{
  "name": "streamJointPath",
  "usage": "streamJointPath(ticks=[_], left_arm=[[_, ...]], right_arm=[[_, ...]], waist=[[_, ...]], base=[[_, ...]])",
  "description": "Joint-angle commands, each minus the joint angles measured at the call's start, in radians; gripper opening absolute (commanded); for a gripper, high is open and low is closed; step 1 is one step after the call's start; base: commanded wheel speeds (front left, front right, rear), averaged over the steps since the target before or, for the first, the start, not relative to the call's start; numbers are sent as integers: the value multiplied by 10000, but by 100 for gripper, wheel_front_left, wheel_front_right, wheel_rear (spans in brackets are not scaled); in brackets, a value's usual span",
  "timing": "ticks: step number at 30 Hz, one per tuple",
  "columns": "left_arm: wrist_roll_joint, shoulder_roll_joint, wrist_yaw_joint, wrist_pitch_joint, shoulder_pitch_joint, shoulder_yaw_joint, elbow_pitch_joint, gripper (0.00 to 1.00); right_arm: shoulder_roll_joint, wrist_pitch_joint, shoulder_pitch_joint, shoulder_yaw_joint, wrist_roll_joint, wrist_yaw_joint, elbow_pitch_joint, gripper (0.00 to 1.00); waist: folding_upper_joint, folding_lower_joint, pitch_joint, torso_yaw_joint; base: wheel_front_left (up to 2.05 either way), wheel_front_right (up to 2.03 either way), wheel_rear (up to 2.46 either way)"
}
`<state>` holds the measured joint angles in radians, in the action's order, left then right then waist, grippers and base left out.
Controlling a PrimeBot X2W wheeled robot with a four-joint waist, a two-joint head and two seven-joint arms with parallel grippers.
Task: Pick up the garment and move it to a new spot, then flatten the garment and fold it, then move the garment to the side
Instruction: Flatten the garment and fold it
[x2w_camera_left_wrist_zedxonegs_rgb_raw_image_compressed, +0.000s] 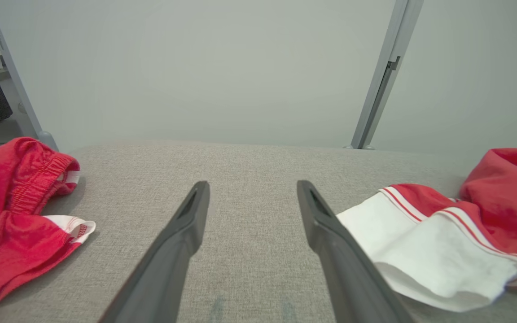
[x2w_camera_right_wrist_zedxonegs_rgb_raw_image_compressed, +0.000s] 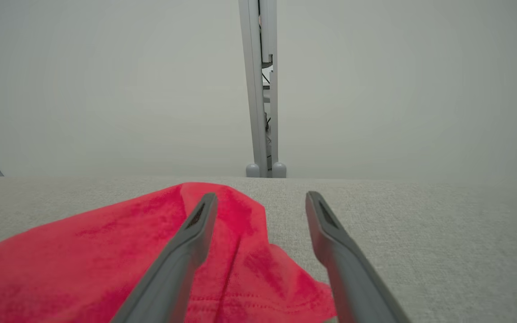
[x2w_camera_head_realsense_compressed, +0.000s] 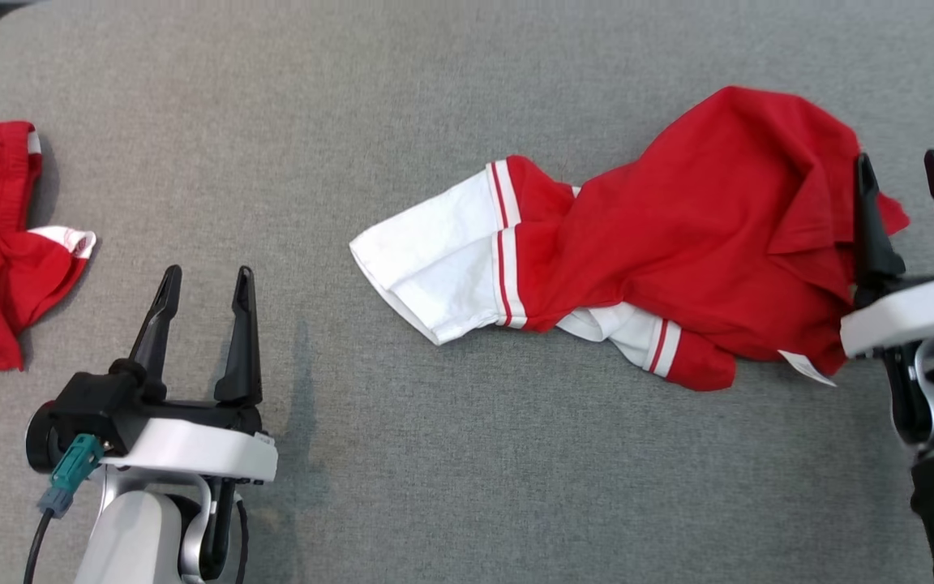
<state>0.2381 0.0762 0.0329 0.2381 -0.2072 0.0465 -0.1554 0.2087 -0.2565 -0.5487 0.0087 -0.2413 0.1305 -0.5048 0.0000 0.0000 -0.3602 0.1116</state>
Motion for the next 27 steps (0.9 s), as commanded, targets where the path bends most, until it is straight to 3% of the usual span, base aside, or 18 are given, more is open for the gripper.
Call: streamJointPath(ticks=[1,6,15,27], left_arm=[[8,60,-80,33,110,-47,-16,100],[38,184,-179,-34,425,-127,-11,100],[74,373,-318,-322,1201,-114,130,100],[156,565,-443,-694,1971,-95,360,100]], right_arm=[[-24,-67,235,-79,18,6,233,100],[-354,-72,1621,-384,403,6,1681,100],[-1117,1084,4260,-223,799,5,4215,100],[-1530,1789,6010,-144,675,5,5214,100]], waist=[[0,0,214,-111],[0,0,783,-360],[0,0,1759,-710],[0,0,2444,-870]], base=[[0,0,0],[0,0,0],[0,0,0],[0,0,0]])
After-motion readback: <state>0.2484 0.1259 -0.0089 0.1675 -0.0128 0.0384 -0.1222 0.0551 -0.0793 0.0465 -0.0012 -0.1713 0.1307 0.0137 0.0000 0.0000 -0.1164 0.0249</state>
